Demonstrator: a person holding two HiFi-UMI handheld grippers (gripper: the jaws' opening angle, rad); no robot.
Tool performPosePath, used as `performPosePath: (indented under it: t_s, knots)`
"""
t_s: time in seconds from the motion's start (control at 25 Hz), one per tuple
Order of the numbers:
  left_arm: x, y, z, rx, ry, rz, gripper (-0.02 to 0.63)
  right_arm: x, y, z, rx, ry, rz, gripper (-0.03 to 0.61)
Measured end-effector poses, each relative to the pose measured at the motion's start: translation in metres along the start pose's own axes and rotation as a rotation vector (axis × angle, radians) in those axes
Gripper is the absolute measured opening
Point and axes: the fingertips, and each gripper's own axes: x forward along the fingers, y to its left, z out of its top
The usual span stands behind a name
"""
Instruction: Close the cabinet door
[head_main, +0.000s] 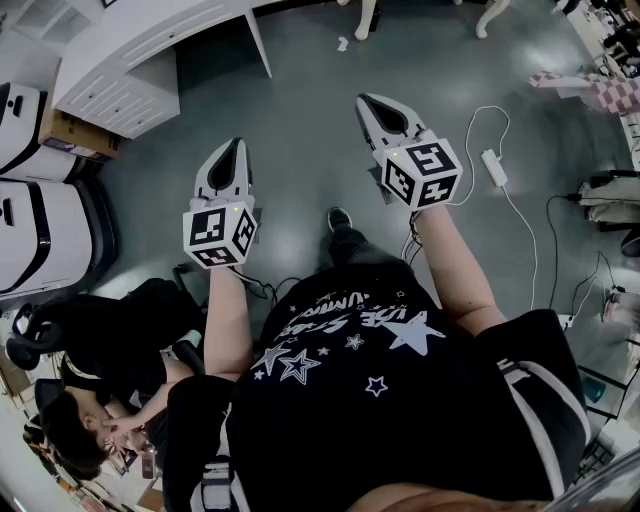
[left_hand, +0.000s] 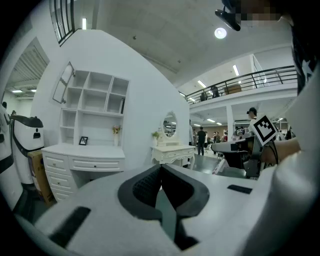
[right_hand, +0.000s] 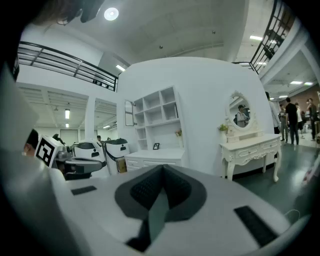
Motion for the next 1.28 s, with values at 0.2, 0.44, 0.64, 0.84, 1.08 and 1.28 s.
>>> performPosePath:
  t_s: [0.2, 0.44, 0.64, 0.84, 1.08, 1.28]
  knots:
    - [0.025, 0.02, -0.001, -0.025, 0.024, 0.017, 0.008, 0.03, -0.019, 0.004, 0.012, 0.012, 0.0, 0.003]
    - [0.062, 0.031, 0.003, -0.036, 0.03, 0.039, 0.009, 0.069, -0.05, 0.01, 0.025, 0.013, 0.025, 0.003]
    - [0.092, 0.042, 0.02, -0.04, -0.013, 0.07, 0.009, 0.106, -0.072, 0.029, -0.035, -0.035, 0.08, 0.005]
    - [0.105, 0.078, 0.039, -0.05, -0.056, 0.185, 0.046, 0.152, -0.082, 0.048, -0.012, -0.052, 0.156, 0.005]
    - [0.101, 0.127, 0.053, -0.05, -0.1, 0.282, 0.316, 0.205, -0.062, 0.046, 0.006, -0.028, 0.23, 0.005]
    - [0.101, 0.187, 0.046, -0.068, -0.113, 0.338, 0.425, 0.254, -0.04, 0.041, -0.002, 0.003, 0.251, 0.005]
